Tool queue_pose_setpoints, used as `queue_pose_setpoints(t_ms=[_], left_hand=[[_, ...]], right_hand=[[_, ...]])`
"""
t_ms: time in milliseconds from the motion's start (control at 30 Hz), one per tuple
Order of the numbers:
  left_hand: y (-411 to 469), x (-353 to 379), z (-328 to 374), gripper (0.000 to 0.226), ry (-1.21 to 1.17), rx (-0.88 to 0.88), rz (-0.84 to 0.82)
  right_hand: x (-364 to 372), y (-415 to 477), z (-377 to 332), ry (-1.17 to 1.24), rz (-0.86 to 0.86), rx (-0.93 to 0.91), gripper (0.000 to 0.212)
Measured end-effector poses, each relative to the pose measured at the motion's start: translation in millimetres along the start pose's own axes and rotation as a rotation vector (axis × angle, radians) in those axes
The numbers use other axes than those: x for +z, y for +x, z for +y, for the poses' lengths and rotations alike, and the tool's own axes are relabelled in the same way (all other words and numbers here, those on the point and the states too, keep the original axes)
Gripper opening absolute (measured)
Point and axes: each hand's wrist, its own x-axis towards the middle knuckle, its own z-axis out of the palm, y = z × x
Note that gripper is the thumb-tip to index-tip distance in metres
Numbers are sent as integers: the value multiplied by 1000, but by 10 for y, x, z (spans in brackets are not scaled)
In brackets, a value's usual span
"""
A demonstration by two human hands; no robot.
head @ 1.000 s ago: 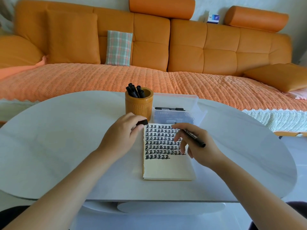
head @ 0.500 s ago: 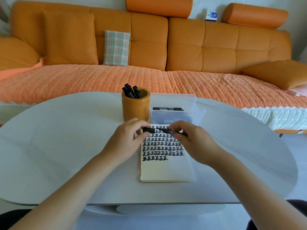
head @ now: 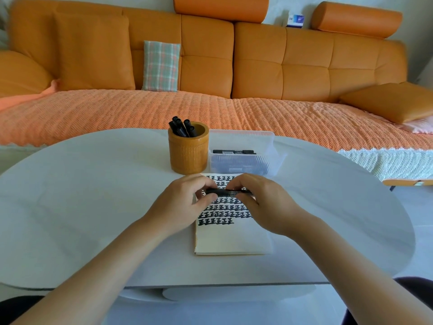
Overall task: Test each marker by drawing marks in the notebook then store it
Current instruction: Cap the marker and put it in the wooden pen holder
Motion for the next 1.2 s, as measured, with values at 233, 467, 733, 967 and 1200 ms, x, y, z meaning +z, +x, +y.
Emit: queue_pose_setpoints(t_ms=[233, 467, 733, 967, 1200], left_hand=[[-2, 27, 67, 7, -98, -20, -72], [79, -38, -2, 15, -60, 3, 4], [411, -202, -503, 28, 148, -104, 361], [660, -278, -691, 62, 3, -230, 457], [725, -227, -812, 69, -180, -340, 318]], right_hand=[[88, 11, -61, -179, -44, -82, 31], [99, 104, -143, -307, -36, 78, 67], [91, 367, -159, -214, 11, 239, 61], [-64, 852, -243, 271, 93, 183, 21], [-295, 1596, -306, 590, 414, 172, 12]])
